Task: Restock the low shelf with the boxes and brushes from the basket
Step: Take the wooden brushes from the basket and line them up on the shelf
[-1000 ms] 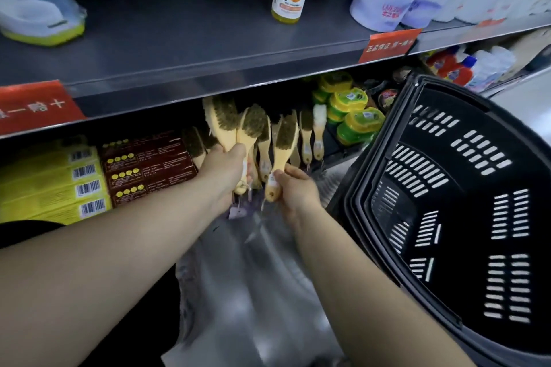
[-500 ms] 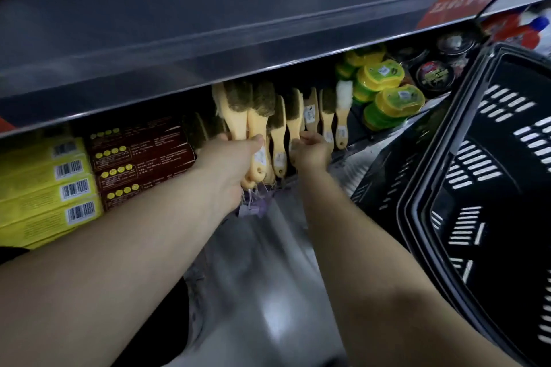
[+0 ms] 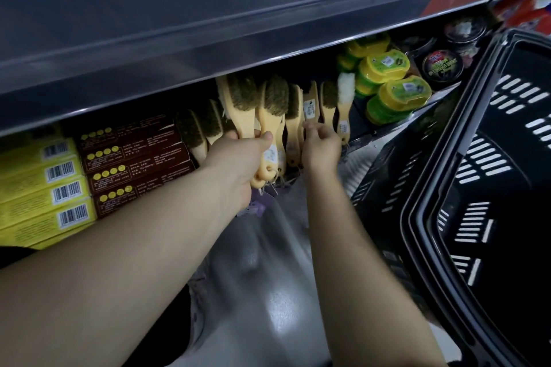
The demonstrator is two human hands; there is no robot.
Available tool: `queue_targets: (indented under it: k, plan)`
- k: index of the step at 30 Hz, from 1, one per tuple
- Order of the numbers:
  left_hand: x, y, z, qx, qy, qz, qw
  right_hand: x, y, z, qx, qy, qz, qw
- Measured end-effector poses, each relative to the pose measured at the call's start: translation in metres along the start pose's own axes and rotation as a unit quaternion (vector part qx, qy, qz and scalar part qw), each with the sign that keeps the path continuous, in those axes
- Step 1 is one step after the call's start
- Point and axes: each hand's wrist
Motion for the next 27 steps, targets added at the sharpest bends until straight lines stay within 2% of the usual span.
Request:
queue_targets:
  k: [2, 5, 7, 8, 11, 13, 16, 19, 22, 27]
  plan:
    - [-0.001, -0.001, 0.000, -0.006, -0.005, 0.013, 1.000, -0.008, -0.014, 0.012, 0.052, -0.118, -0.036, 0.991]
    - [-0.001, -0.003, 0.001, 0.003, -0.012, 0.024, 1.000, -0.021, -0.029, 0.027, 0.090, -0.326, -0.057, 0.940]
    - [-0.001, -0.005, 0.001, 0.014, -0.003, 0.013, 1.000, -0.024, -0.034, 0.032, 0.076, -0.389, -0.057, 0.916]
    - [-0.001, -0.006, 0.000, 0.021, 0.002, 0.004, 1.000, -0.025, -0.036, 0.034, 0.071, -0.394, -0.065, 0.914]
    - [0.000, -0.008, -0.001, 0.035, 0.004, -0.024, 0.999, -0.026, -0.037, 0.029, 0.065, -0.380, -0.079, 0.919]
    - [0.002, -0.008, -0.001, 0.030, 0.001, -0.039, 0.999, -0.024, -0.036, 0.023, 0.052, -0.333, -0.056, 0.940]
    - [0.003, -0.006, -0.003, 0.029, 0.009, -0.035, 0.999, -0.019, -0.028, 0.001, 0.036, -0.163, 0.023, 0.986]
    - [0.003, -0.006, -0.006, 0.036, 0.023, -0.068, 0.997, -0.015, -0.012, -0.031, 0.002, -0.046, 0.128, 0.991]
    - [0.003, -0.006, -0.008, 0.029, 0.023, -0.075, 0.997, -0.008, 0.002, -0.051, 0.023, -0.001, 0.127, 0.992]
    - [0.004, -0.004, -0.007, 0.010, 0.010, -0.059, 0.998, 0.007, 0.017, -0.059, 0.004, 0.031, 0.138, 0.990]
Point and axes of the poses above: each hand's wrist, its own z-axis away from the middle knuckle, its own x-axis out of the palm, y = z × x, and after that the axes turned 1 degree about -x, right-handed
